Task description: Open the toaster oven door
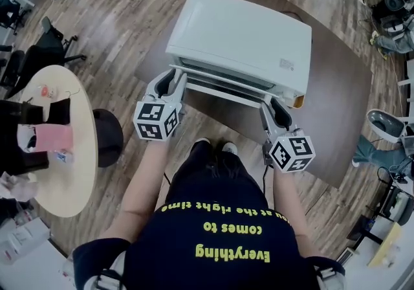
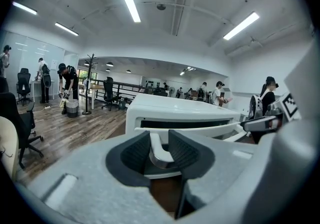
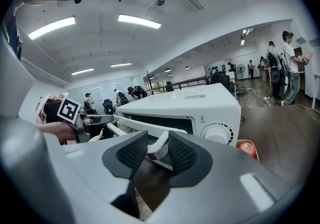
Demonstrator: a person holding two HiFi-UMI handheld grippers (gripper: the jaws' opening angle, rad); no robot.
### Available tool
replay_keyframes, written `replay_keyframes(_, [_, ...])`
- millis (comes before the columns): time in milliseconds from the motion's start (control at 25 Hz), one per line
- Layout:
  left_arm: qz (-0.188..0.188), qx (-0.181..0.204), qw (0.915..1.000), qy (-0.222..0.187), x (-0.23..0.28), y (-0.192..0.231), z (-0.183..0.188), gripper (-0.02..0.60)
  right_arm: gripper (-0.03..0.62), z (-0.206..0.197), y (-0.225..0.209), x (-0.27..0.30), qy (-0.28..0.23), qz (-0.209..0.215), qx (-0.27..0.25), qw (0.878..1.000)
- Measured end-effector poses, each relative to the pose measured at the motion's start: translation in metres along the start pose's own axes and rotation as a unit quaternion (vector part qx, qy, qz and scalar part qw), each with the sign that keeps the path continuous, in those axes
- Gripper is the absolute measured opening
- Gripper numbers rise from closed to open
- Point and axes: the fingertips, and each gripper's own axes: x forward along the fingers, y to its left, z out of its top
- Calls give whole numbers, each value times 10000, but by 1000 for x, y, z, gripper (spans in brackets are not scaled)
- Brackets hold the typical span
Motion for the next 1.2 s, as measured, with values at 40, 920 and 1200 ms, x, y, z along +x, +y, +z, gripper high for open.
replay_keyframes(40, [-9,-9,10000,28,-3,0,-3,117,140,-2,2,-1,23,19,1,10000])
replay_keyframes(920, [-149,-56,9987,480,-45,-1,-53,114,150,-49,24,-36,542,206,17,9983])
replay_keyframes(1200, [-254,-74,9978,616,-55,-1,-68,109,155,-50,15,-52,546,-8,-10,9985])
